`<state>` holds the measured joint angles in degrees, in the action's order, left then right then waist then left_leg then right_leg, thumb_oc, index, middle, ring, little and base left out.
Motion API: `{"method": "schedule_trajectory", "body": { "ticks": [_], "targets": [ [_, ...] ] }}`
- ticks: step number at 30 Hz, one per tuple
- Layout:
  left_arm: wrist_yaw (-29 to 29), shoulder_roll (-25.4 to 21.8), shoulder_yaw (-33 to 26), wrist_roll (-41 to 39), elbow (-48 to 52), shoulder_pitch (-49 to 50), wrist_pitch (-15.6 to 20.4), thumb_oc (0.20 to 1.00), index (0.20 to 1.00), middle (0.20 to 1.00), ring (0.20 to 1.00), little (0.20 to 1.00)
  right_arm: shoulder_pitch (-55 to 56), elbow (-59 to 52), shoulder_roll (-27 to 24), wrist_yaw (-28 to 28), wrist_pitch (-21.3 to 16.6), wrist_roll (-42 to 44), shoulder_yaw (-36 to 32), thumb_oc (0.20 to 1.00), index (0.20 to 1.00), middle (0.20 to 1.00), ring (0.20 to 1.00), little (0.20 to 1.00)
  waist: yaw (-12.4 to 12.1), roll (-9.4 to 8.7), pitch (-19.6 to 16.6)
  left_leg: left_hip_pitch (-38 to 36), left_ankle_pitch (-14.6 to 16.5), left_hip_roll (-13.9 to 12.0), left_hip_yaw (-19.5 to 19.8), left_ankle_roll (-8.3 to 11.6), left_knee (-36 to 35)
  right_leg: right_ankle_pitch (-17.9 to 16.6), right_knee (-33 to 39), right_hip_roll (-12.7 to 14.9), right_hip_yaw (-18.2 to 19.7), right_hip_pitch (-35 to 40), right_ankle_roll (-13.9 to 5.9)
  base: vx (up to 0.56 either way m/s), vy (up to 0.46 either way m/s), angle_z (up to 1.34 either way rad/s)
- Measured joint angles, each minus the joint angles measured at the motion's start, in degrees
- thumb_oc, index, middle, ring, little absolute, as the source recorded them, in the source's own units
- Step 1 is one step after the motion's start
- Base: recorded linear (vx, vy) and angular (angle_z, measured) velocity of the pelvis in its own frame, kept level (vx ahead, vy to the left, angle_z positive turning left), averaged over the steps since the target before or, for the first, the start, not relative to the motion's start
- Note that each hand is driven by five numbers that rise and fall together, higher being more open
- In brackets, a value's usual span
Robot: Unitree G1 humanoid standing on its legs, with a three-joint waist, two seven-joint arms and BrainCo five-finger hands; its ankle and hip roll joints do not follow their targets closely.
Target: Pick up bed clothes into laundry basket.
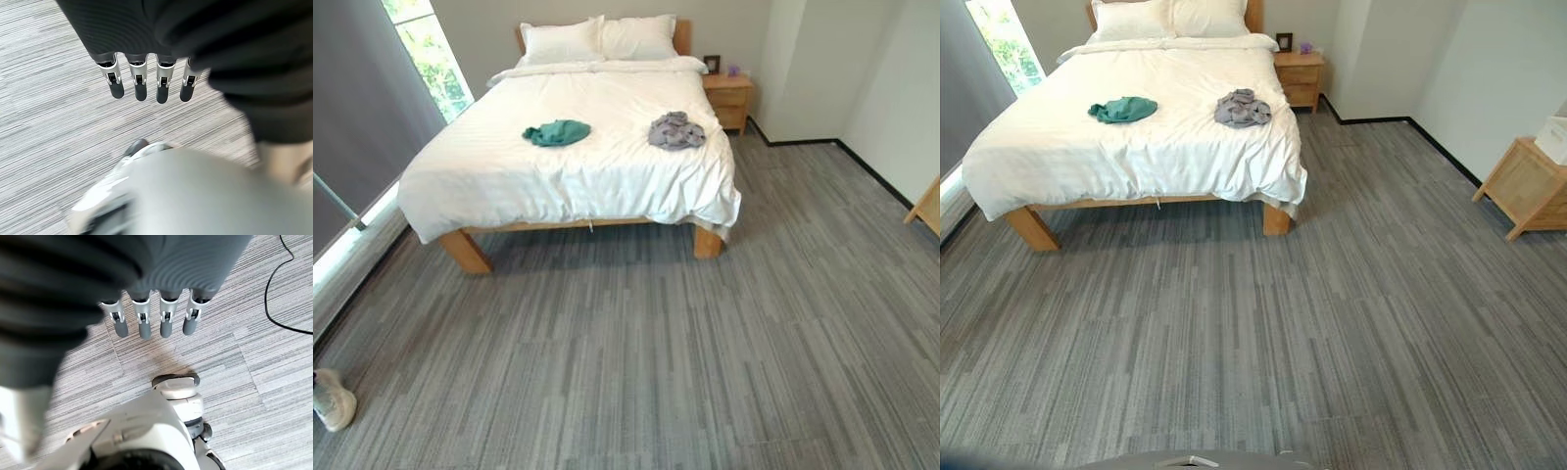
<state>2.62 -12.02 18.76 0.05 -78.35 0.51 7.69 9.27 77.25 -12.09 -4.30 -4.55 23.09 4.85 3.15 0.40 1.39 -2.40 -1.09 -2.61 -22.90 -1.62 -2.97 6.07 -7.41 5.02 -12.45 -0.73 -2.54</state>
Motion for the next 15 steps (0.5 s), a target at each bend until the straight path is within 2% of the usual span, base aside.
{"method": "schedule_trajectory", "body": {
  "ticks": [8, 11, 14, 15],
  "targets": [
    [-0.1, 0.6, -1.8, -0.5, -0.2, -2.2, 0.6, 1.0, 1.0, 1.0, 1.0, 1.0, -0.7, 0.1, -1.0, 0.0, -0.9, 0.0, -1.1, 1.0, 1.0, 1.0, 1.0, 1.0, 0.1, 0.59, 0.5, -1.0, 0.3, 0.0, 0.0, 0.38, -0.7, -0.4, 2.2, -0.4, 0.0, 1.7, -0.41, 0.01, 0.001, 0.0],
    [-0.7, 0.7, -2.1, -4.4, 2.8, -4.4, -0.1, 1.0, 1.0, 1.0, 1.0, 1.0, -1.7, -2.9, -2.4, 0.3, -0.9, 2.3, -2.1, 1.0, 1.0, 1.0, 1.0, 1.0, 0.1, 0.63, 1.1, -1.1, 0.2, 0.1, 0.1, 0.3, -0.8, -0.6, 2.4, -0.4, 0.0, 1.9, -0.52, 0.0, 0.0, 0.0],
    [-2.6, -0.2, -1.9, -6.8, 11.9, -8.2, -0.1, 1.0, 1.0, 1.0, 1.0, 1.0, -3.1, -17.9, -4.8, 2.3, -1.8, 4.6, -2.3, 1.0, 1.0, 1.0, 1.0, 1.0, 1.2, 0.65, 1.1, -1.3, 0.1, 0.2, 0.1, 0.12, -0.9, -1.1, 2.6, -0.3, -0.1, 2.2, -0.35, 0.0, 0.0, 0.0],
    [-3.1, -1.3, -1.7, -8.5, 18.9, -9.3, -0.1, 1.0, 1.0, 1.0, 1.0, 1.0, -2.8, -28.2, -6.7, 3.7, -2.5, 4.4, -2.4, 1.0, 1.0, 1.0, 1.0, 1.0, 1.5, 0.97, 1.2, -1.8, 0.1, 0.3, 0.1, 0.09, -1.0, -1.7, 3.5, -0.3, -0.1, 3.0, -0.52, 0.0, 0.0, 0.0]
  ]
}}
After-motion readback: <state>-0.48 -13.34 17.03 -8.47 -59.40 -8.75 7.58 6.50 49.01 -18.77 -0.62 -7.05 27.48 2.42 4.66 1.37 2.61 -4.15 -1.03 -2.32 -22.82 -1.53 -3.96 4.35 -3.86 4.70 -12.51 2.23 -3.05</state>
